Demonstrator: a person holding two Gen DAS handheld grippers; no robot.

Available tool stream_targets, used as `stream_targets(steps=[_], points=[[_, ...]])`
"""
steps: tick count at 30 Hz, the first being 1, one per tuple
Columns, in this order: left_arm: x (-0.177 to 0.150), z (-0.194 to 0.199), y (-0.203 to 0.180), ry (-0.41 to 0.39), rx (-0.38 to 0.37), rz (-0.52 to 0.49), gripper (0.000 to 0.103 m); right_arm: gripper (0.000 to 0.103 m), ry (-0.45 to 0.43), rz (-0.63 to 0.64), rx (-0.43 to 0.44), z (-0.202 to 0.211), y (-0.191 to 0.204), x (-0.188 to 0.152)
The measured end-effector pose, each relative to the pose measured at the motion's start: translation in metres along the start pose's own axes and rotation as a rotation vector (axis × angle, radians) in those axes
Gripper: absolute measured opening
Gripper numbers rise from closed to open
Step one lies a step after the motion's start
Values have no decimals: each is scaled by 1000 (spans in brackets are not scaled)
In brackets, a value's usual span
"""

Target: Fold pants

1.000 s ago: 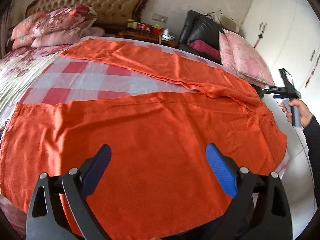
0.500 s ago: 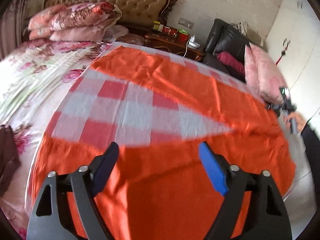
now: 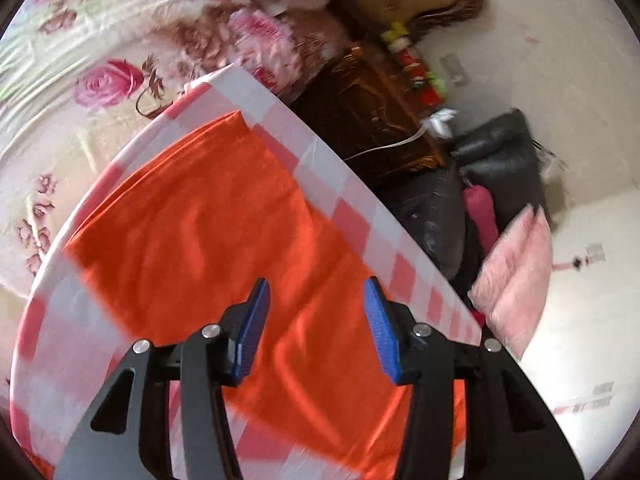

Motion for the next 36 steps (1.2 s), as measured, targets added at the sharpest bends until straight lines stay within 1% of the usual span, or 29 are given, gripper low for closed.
stream_targets(steps=[1,3,8,11,12,13,14,16,17,18,19,20,21,22,23,24,26,28,29,30,32,33,34,35,36], points=[[11,-10,-4,8,20,15,48,6,-21,-1,12,13,6,-2],[20,-25,-7,26,40,31,48,6,-65,-3,52,38,13,-6],[28,-53,-1,69,113,105,48,6,-164,-46,197,92,22,-20],[23,-57,1,79,105,120,48,6,-208,-36,272,114,28,-30],[20,-58,1,81,111,125,48,6,-233,-33,324,126,30,-36],[18,-60,2,91,104,137,48,6,-249,-32,353,134,31,-41],[16,-61,2,99,93,143,48,6,-261,-28,371,142,33,-45],[10,-60,5,95,103,144,48,6,-273,-21,403,159,37,-55],[7,-60,7,99,96,148,48,6,-274,-17,414,164,38,-58],[4,-59,9,109,73,155,47,6,-275,-8,431,171,42,-63],[0,-58,11,116,56,155,44,6,-276,2,437,177,46,-67],[-3,-55,12,116,59,142,17,6,-275,13,429,184,51,-72],[-7,-45,15,89,82,122,1,6,-273,11,417,186,52,-75],[-11,-33,18,63,77,118,1,6,-268,-7,409,189,51,-80],[-16,-23,20,50,50,118,1,6,-265,-26,402,190,48,-84],[-25,-2,24,23,14,102,1,6,-264,-39,381,193,45,-90],[-41,28,32,-9,-30,107,1,6,-252,-54,337,196,41,-104],[-71,75,44,-55,-91,101,1,6,-243,-61,302,198,36,-120],[-96,108,50,-100,-122,69,1,6,-231,-70,279,197,33,-129],[-115,130,54,-131,-141,49,1,6,-221,-82,267,195,30,-137],[-171,179,75,-198,-161,8,1,6,-191,-86,227,190,26,-156],[-195,193,85,-213,-164,4,1,6,-160,-100,202,184,22,-169],[-228,206,102,-223,-157,5,1,6,-135,-124,198,179,19,-181],[-260,215,119,-221,-162,20,1,6,-121,-134,191,176,17,-189],[-283,221,132,-225,-172,31,1,6,-98,-145,172,173,15,-202]])
Point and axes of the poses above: each gripper's, at about its wrist camera, not at the fingertips, and z roughly against the way its jaws point, y to its left, x to its top, the point moved 2 cm from there along -z, roughly the way its jaws point, and after that the axes turned 4 degrees about -y, right-handed, at the moved point
